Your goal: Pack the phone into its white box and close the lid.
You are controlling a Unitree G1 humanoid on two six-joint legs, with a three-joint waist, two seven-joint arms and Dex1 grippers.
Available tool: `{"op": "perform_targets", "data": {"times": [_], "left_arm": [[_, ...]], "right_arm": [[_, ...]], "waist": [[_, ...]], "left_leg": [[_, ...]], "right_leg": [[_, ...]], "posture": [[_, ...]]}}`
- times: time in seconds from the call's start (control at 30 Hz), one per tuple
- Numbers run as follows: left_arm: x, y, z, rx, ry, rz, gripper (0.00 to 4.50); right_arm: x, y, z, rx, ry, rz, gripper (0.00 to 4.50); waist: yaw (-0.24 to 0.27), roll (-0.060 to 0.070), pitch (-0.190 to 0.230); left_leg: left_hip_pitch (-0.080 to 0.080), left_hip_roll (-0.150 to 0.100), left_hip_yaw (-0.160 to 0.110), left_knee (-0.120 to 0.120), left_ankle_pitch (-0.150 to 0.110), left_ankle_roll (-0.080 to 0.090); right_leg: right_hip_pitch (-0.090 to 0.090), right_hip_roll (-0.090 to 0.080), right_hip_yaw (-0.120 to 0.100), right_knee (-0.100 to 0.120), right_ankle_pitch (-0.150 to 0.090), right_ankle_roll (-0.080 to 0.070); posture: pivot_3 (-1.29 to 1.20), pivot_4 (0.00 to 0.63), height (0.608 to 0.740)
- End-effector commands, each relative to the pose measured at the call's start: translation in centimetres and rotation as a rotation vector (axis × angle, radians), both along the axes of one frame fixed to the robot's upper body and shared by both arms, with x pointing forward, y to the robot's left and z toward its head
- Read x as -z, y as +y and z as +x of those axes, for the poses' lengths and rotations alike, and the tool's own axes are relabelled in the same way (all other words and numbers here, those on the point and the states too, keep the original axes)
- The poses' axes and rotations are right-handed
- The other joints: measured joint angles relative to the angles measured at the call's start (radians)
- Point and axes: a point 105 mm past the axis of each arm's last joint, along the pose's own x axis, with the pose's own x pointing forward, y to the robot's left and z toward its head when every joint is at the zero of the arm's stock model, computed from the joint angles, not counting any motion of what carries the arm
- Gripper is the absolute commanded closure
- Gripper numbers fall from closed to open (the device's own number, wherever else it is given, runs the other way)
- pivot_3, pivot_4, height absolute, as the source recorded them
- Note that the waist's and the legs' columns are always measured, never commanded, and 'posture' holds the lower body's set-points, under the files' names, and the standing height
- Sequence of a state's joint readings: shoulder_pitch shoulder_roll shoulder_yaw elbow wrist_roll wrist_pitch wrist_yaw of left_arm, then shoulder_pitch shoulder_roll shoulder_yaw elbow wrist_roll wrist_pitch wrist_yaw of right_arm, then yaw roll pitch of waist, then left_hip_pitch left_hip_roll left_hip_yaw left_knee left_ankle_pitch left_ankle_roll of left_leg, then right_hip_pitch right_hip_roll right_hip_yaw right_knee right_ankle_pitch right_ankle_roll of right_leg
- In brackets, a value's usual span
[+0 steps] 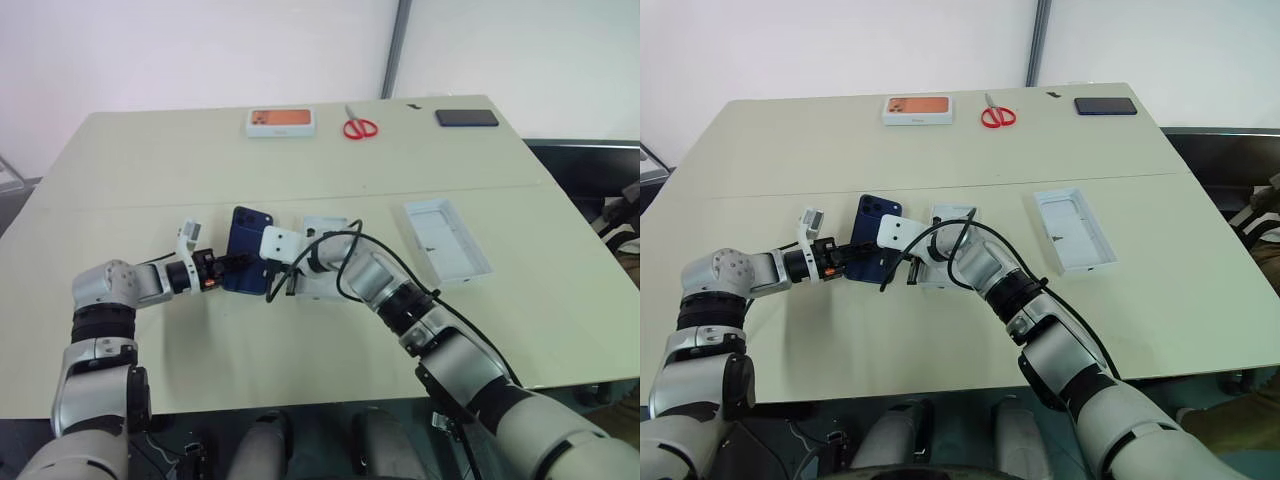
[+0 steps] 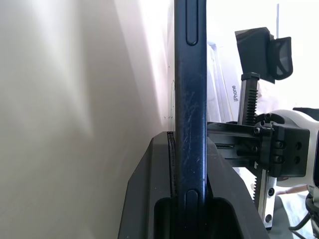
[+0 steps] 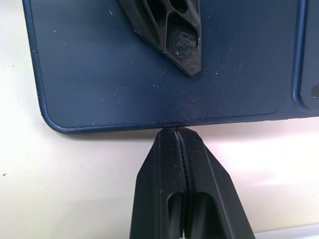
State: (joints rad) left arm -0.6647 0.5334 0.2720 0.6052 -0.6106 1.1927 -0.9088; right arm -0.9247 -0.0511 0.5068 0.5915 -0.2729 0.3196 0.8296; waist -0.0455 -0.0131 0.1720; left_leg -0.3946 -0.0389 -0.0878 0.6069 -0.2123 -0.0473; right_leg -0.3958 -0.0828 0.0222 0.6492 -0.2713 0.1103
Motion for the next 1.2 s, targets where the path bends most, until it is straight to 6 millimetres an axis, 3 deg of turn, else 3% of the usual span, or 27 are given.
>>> {"op": "perform_targets", "data": {"times": [0.03, 0.17, 0.27, 0.4, 0.53, 0.73, 0.93, 1.17, 1.2], "left_arm": [[0.0, 0.7, -0.1, -0.038, 0.012, -0.026, 4.44], [-1.0, 1.3, 0.2, -0.088, -0.036, -0.094, 4.44], [-2.7, 1.9, 0.5, -0.148, -0.12, -0.19, 4.44], [-3.7, 2.2, -0.2, -0.166, -0.127, -0.282, 4.5], [-3.8, 2.6, -1.0, -0.193, -0.099, -0.328, 4.5], [-4.4, 1.4, -1.9, -0.154, -0.123, -0.329, 4.5], [-4.5, -0.1, -2.0, -0.122, -0.143, -0.297, 4.5], [-4.6, 0.2, -1.9, -0.137, -0.146, -0.313, 4.5], [-4.6, 0.2, -2.0, -0.136, -0.146, -0.312, 4.5]], "right_arm": [[-1.4, 0.7, -0.3, -0.023, -0.013, 0.066, 4.5], [-4.4, 1.2, -0.9, -0.054, 0.025, 0.268, 4.5], [-7.1, 0.1, -2.2, -0.111, 0.182, 0.477, 4.5], [-7.1, -1.9, -2.8, -0.107, 0.183, 0.433, 3.23], [-6.1, -3.8, -4.6, -0.133, 0.221, 0.367, 1.17], [-4.3, -6.4, -6.5, -0.156, 0.187, 0.196, 1.17], [-2.1, -7.9, -5.3, -0.073, 0.136, 0.083, 1.17], [-0.6, -8.7, -5.1, -0.056, 0.137, 0.016, 1.17], [-0.5, -8.8, -5.1, -0.057, 0.14, 0.01, 1.55]], "waist": [[0.0, 0.0, 0.0], [-0.001, -0.002, 0.001], [0.0, -0.001, 0.001], [0.001, -0.002, 0.002], [0.003, -0.002, 0.002], [0.001, -0.004, 0.004], [0.004, -0.005, 0.004], [0.004, -0.007, 0.005], [0.004, -0.007, 0.005]], "left_leg": [[0.0, 0.0, 0.0, 0.0, 0.0, 0.0], [-0.003, 0.0, 0.0, 0.0, 0.0, 0.0], [-0.009, 0.001, 0.0, 0.001, 0.001, -0.001], [-0.014, 0.001, -0.001, 0.004, 0.001, -0.002], [-0.014, 0.001, -0.001, 0.004, 0.001, -0.002], [-0.015, 0.001, 0.0, 0.004, 0.001, -0.001], [-0.015, 0.001, 0.0, 0.004, 0.001, -0.002], [-0.015, 0.001, 0.0, 0.004, 0.001, -0.002], [-0.015, 0.001, 0.0, 0.004, 0.001, -0.002]], "right_leg": [[0.0, 0.0, 0.0, 0.0, 0.0, 0.0], [-0.003, 0.0, 0.0, 0.0, 0.0, 0.0], [-0.01, 0.0, 0.0, 0.002, 0.0, 0.0], [-0.014, 0.0, 0.0, 0.003, 0.001, -0.001], [-0.014, -0.001, 0.0, 0.003, 0.001, -0.001], [-0.014, -0.001, -0.001, 0.002, 0.001, -0.001], [-0.013, -0.001, -0.001, 0.002, 0.001, -0.001], [-0.013, -0.001, -0.001, 0.001, 0.001, -0.001], [-0.013, -0.001, -0.001, 0.001, 0.001, -0.001]], "posture": [[0.0, 0.15, 0.74], [0.0, 0.15, 0.74], [0.0, 0.15, 0.74], [0.0, 0.15, 0.74], [0.0, 0.15, 0.74], [0.0, 0.15, 0.74], [0.0, 0.15, 0.74], [0.0, 0.15, 0.74], [0.0, 0.15, 0.74]]}}
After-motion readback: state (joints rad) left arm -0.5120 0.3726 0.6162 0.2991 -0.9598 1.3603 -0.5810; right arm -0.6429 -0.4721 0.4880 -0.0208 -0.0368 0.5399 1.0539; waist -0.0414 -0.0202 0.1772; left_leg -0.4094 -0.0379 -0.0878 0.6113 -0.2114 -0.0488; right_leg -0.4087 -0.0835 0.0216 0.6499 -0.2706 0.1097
